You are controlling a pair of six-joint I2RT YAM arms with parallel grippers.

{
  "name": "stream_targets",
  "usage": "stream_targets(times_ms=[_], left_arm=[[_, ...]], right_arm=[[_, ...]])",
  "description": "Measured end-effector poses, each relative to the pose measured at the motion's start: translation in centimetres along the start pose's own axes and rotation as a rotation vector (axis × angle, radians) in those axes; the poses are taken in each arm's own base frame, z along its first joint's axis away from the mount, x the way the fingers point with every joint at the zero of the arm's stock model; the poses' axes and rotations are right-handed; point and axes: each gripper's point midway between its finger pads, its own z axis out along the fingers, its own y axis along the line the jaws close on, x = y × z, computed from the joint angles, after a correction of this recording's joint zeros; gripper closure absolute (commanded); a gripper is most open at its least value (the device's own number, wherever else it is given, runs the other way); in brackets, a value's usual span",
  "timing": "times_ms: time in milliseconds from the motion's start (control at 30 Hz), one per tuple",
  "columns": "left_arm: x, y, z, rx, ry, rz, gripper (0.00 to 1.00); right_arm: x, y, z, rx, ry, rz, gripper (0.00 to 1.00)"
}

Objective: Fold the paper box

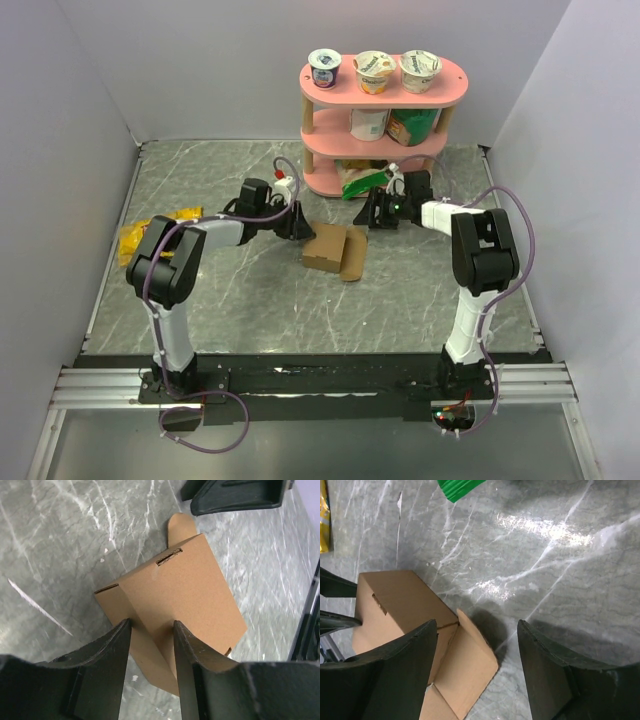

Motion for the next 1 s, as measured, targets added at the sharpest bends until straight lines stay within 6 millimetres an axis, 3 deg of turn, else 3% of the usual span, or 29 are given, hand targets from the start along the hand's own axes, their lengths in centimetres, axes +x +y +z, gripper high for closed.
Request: stream_targets(times_ms=[200,367,533,867,1000], left_arm=[[-0.3,0.3,0.0,0.060,0.056,0.036,0.56],[-0.3,0.6,-0.3,0.080,0.078,0.049,0.56],[-0.3,0.8,-0.5,0.081,0.091,0.048,0.57],[-0.9,1.6,-0.4,0.035,0.105,0.029,0.57],[-1.1,1.8,-0.5,0.020,0.105,0.029,0.57]], right_arm=[[0.5,0.1,0.5,-0.014,-0.010,0.001,0.37],[2.6,0.5,0.6,-0.061,-0.010,0.018,0.48],[3.6,1.0,0.6,-0.091,-0.030,-0.006,0.50],[7.6,2.5,-0.8,-0.077,-0.045,-0.103,0.57],[8.5,2.9,-0.9,-0.050,-0.065,-0.153,0.67]])
